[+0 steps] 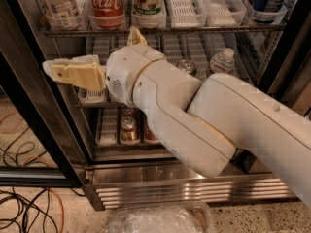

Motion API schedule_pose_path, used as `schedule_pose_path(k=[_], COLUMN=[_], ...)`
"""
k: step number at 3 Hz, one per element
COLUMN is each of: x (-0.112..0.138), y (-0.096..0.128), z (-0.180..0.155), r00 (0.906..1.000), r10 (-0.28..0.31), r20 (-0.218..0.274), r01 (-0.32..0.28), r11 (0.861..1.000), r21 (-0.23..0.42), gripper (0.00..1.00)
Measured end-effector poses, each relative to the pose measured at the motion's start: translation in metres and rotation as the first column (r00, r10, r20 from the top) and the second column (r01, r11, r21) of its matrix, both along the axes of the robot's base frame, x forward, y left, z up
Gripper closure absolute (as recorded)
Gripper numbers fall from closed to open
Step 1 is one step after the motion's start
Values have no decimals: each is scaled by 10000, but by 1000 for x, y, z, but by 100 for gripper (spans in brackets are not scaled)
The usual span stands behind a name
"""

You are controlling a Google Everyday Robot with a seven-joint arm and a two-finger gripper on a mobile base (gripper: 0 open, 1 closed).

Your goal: Pick blue plastic bottle from top shelf of fridge

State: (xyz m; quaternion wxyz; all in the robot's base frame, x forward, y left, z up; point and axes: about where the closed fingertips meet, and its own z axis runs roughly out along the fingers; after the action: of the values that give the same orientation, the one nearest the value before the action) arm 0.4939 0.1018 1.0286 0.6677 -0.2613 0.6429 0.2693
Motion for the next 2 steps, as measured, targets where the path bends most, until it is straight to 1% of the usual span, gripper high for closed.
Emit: schedule_pose_path(k=[1, 2], x=[9, 18], y=[7, 13], z=[-4, -1], r00=[9995, 9972], r10=[273, 548], r20=[151, 509], r01=[-272, -541], r11=[9996, 9984], r21=[-98, -146], gripper=[0, 0])
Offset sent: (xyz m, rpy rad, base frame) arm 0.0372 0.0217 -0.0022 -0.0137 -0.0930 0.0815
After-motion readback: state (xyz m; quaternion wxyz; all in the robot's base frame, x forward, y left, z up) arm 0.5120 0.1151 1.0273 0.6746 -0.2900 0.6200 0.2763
